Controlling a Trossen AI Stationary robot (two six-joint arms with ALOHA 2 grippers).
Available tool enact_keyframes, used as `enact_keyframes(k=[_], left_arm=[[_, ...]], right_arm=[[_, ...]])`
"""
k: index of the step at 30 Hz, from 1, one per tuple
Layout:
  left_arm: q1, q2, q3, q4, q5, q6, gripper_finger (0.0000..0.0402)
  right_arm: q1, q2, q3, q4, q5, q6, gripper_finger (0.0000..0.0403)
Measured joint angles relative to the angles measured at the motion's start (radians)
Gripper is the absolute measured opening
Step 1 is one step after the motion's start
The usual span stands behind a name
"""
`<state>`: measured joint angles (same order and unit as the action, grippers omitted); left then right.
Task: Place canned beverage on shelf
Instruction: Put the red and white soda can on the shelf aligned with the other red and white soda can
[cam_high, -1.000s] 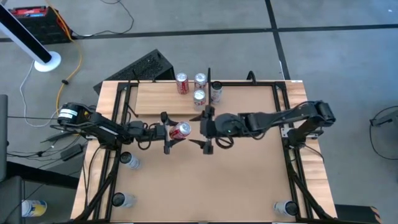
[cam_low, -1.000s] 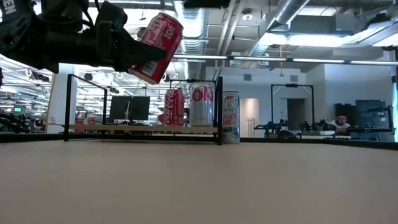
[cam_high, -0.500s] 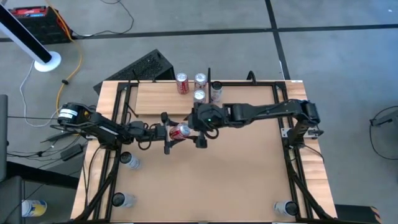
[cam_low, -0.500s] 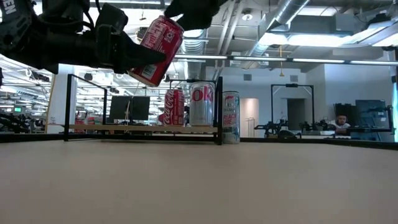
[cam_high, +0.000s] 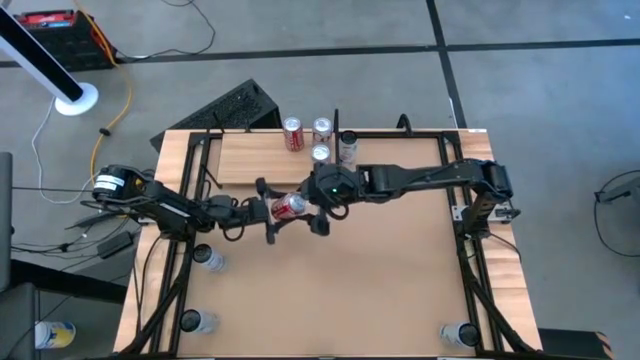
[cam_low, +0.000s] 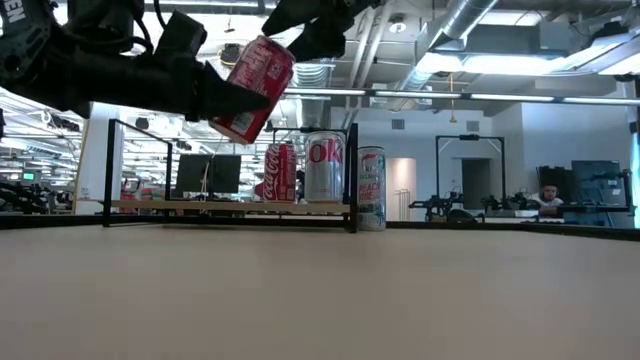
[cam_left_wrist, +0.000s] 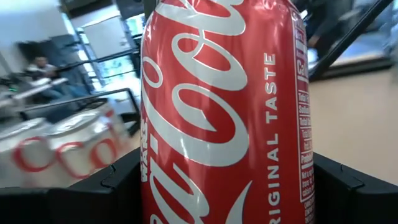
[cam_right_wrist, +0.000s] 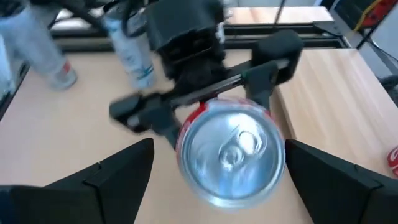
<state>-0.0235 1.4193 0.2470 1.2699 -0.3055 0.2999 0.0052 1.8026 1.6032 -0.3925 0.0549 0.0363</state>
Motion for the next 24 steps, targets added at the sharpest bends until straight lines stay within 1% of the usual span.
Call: enact_keyframes(k=[3, 5, 7, 10, 12, 14, 17, 20, 21, 24], left_arm=[[-0.003, 0.0, 0.0, -0.01, -0.065, 0.082, 0.0279], [-0.01, 0.0, 0.0, 0.001, -0.122, 0.144, 0.0279], [-0.021, -0.001, 0.0, 0.011, -0.19, 0.213, 0.0279], [-0.047, 0.0, 0.008, 0.013, -0.315, 0.319, 0.0279], [-0.065, -0.001, 0.025, 0.021, -0.392, 0.406, 0.0279], [-0.086, -0.001, 0.041, 0.017, -0.453, 0.501, 0.0279], [-0.112, 0.0, 0.079, 0.009, -0.534, 0.642, 0.0279], [-0.13, 0.0, 0.113, 0.008, -0.593, 0.777, 0.0279], [-0.134, 0.0, 0.123, 0.002, -0.627, 0.811, 0.0279], [-0.134, 0.0, 0.151, 0.006, -0.718, 0.882, 0.0279]], right_arm=[[-0.003, 0.02, -0.001, 0.046, 0.029, 0.089, 0.0384], [-0.002, 0.034, -0.002, 0.084, 0.086, 0.17, 0.0384], [-0.005, 0.047, 0.002, 0.111, 0.136, 0.227, 0.0384], [-0.015, 0.054, -0.003, 0.086, 0.154, 0.29, 0.0384], [-0.02, 0.054, -0.003, 0.104, 0.162, 0.323, 0.0384], [-0.025, 0.052, -0.002, 0.132, 0.191, 0.363, 0.0384], [-0.025, 0.052, -0.002, 0.168, 0.24, 0.391, 0.0384], [-0.026, 0.052, -0.002, 0.19, 0.242, 0.419, 0.0384], [-0.027, 0.052, -0.002, 0.19, 0.243, 0.425, 0.0384], [-0.027, 0.052, -0.002, 0.189, 0.243, 0.428, 0.0384]])
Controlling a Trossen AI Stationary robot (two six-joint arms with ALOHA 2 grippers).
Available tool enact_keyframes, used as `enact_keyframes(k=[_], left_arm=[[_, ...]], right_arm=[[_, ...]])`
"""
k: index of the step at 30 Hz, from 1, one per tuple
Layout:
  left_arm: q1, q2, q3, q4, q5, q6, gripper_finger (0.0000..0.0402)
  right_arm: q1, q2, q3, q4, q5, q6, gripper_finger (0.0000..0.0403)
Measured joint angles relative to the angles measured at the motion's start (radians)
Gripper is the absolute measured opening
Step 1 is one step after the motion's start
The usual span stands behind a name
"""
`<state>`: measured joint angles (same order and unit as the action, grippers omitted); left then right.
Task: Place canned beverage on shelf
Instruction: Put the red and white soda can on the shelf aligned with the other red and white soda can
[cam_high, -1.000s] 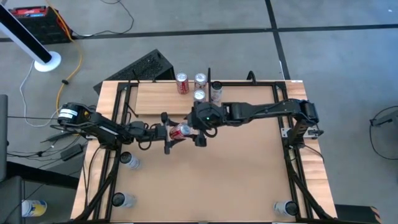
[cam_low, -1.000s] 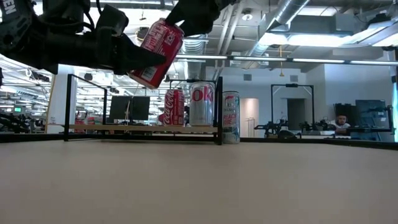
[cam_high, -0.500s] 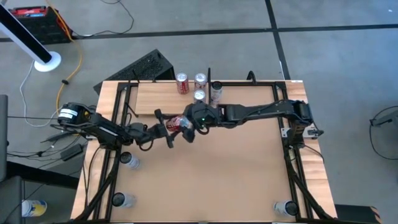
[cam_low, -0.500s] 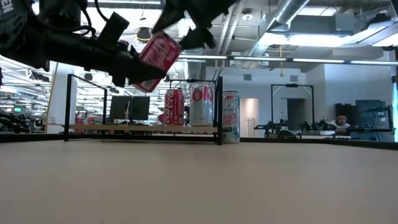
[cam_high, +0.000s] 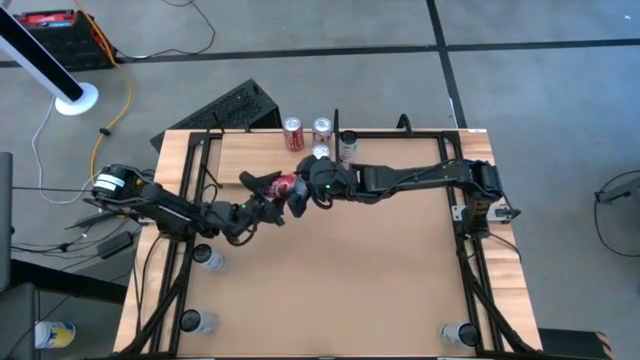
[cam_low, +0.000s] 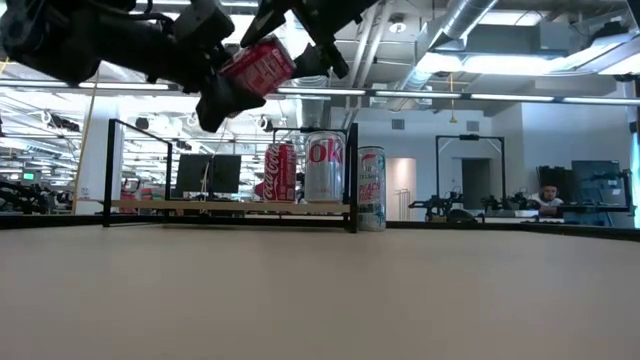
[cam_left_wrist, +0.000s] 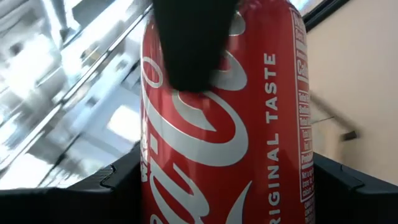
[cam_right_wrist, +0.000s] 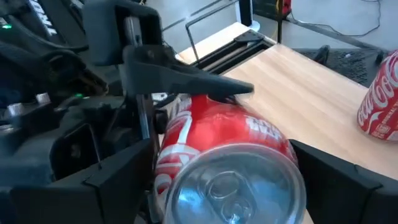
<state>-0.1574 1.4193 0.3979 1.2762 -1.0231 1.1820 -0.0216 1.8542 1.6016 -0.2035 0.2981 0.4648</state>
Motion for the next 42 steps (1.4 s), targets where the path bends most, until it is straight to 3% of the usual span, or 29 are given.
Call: enact_keyframes(k=[5, 17, 33, 42], left_arm=[[0.001, 0.0, 0.014, 0.0, -0.051, 0.094, 0.0279], [0.036, 0.0, 0.015, 0.067, -0.104, 0.153, 0.0279], [0.048, 0.0, 0.015, 0.086, -0.031, 0.206, 0.0279], [0.069, 0.0, 0.015, 0.088, -0.028, 0.206, 0.0279]], right_arm=[[-0.001, 0.0, 0.0, 0.002, 0.003, 0.001, 0.0384], [-0.014, 0.0, 0.0, 0.017, 0.001, 0.04, 0.0384], [-0.051, 0.0, 0.0, 0.052, -0.046, 0.061, 0.0383], [-0.052, -0.001, 0.0, 0.049, -0.081, 0.063, 0.0342]])
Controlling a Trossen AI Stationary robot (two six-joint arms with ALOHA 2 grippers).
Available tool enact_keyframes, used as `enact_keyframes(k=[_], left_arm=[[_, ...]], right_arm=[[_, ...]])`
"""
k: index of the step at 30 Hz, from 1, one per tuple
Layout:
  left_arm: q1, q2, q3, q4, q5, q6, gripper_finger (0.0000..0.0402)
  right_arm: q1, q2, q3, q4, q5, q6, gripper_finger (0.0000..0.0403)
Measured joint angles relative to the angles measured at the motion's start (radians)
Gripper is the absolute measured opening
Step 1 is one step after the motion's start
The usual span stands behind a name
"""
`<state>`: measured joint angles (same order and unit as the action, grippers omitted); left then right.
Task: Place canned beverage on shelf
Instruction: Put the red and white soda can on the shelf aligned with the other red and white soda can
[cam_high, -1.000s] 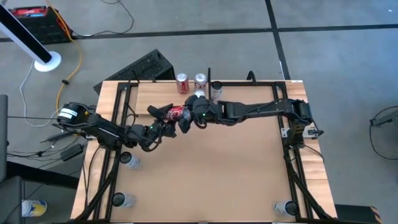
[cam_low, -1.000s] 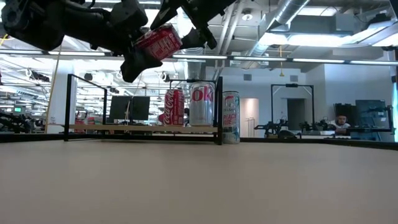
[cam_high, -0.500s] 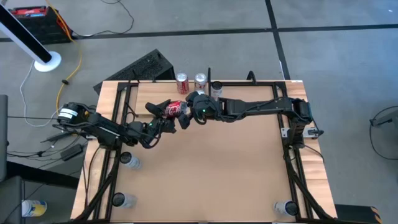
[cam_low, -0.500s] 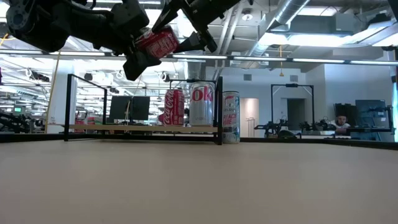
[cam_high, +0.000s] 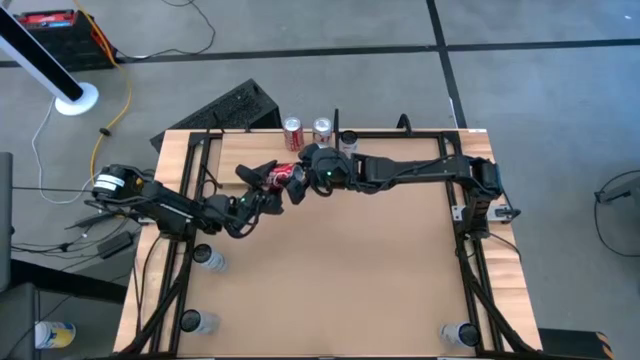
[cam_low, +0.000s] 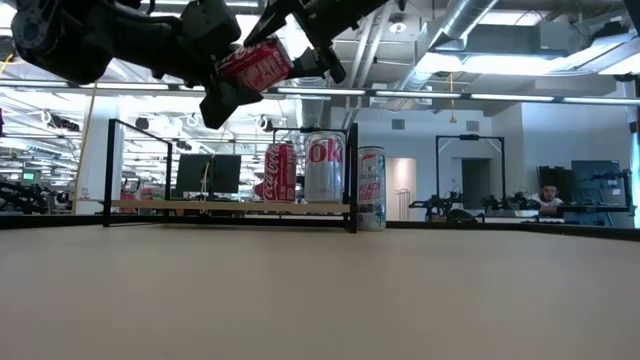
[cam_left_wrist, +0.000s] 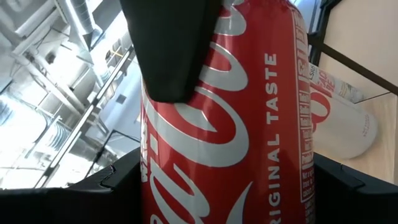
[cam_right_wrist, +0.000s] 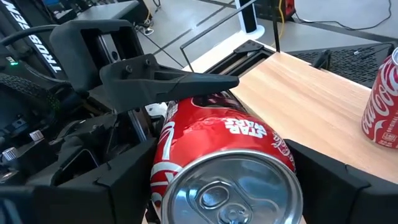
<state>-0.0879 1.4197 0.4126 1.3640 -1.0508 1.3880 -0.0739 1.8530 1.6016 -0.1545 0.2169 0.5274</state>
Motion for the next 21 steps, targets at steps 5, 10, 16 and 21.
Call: enact_keyframes(k=[5, 10, 16, 21], left_arm=[[0.013, 0.0, 0.0, -0.001, 0.006, 0.0, 0.0279], [0.014, 0.0, 0.0, -0.001, -0.018, 0.0, 0.0279], [0.015, 0.0, 0.0, -0.002, -0.028, -0.001, 0.0279], [0.016, 0.0, 0.0, -0.002, -0.039, -0.003, 0.0279]], right_arm=[[-0.001, 0.0, 0.002, -0.008, -0.004, -0.005, 0.0364], [-0.001, 0.0, 0.002, -0.034, -0.013, -0.05, 0.0395], [-0.006, 0.0, 0.001, -0.051, -0.013, -0.067, 0.0387], [-0.009, 0.0, 0.0, -0.051, -0.016, -0.066, 0.0387]])
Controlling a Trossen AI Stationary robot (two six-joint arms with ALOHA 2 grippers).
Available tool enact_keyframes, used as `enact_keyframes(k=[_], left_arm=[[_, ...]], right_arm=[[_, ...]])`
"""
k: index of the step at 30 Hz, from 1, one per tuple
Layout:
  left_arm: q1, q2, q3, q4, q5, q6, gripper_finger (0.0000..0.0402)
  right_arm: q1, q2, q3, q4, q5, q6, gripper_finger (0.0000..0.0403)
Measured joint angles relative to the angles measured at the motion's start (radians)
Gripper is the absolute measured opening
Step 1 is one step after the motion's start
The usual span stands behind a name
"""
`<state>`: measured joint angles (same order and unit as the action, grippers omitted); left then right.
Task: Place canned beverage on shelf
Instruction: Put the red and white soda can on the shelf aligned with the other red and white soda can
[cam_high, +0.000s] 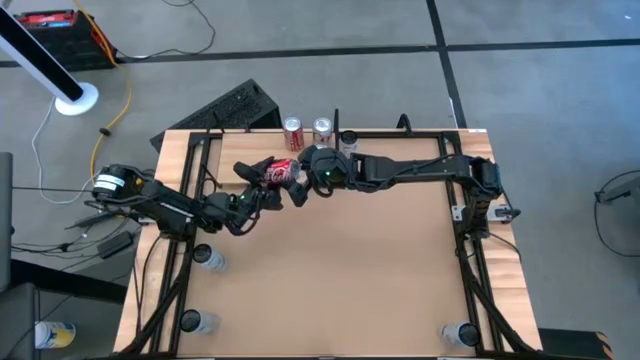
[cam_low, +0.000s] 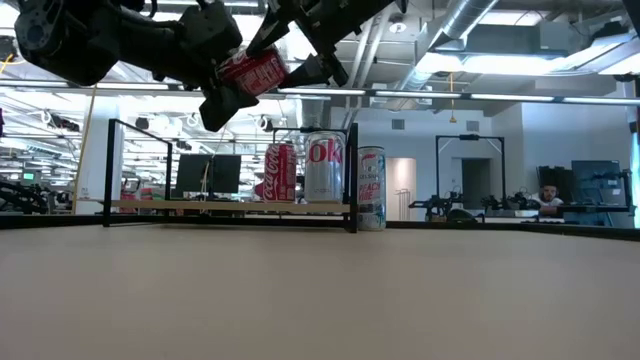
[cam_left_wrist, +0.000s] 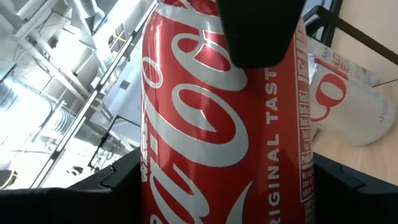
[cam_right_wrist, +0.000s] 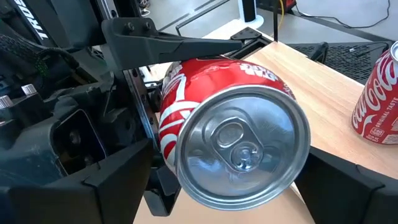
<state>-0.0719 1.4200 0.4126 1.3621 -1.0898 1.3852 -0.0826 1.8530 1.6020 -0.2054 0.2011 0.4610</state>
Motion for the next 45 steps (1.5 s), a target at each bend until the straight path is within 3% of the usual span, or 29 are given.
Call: enact_keyframes(k=[14, 21, 25, 29, 33, 40, 45], left_arm=[[-0.001, -0.002, 0.0, -0.003, 0.006, -0.001, 0.0279], [-0.001, -0.002, 0.0, -0.005, 0.008, -0.004, 0.0279], [-0.001, -0.001, 0.0, -0.012, 0.011, -0.022, 0.0279], [-0.009, 0.0, 0.001, -0.019, -0.008, -0.059, 0.0332], [-0.051, 0.0, 0.001, -0.008, -0.093, -0.062, 0.0387], [-0.113, -0.015, 0.0, 0.165, -0.115, 0.059, 0.0365], [-0.134, -0.135, 0.0, 0.197, -0.076, 0.086, 0.0357]], right_arm=[[-0.001, 0.001, -0.002, 0.065, 0.011, 0.01, 0.0384], [-0.002, 0.001, -0.002, 0.061, 0.012, 0.005, 0.0326], [-0.002, 0.001, -0.001, 0.045, 0.011, 0.009, 0.0323], [-0.001, -0.012, 0.001, -0.013, -0.015, -0.032, 0.0323], [-0.01, -0.038, 0.012, -0.062, -0.033, -0.089, 0.0323], [-0.04, -0.055, 0.149, -0.235, -0.023, -0.211, 0.0323], [-0.049, -0.056, 0.248, -0.342, -0.015, -0.276, 0.0323]])
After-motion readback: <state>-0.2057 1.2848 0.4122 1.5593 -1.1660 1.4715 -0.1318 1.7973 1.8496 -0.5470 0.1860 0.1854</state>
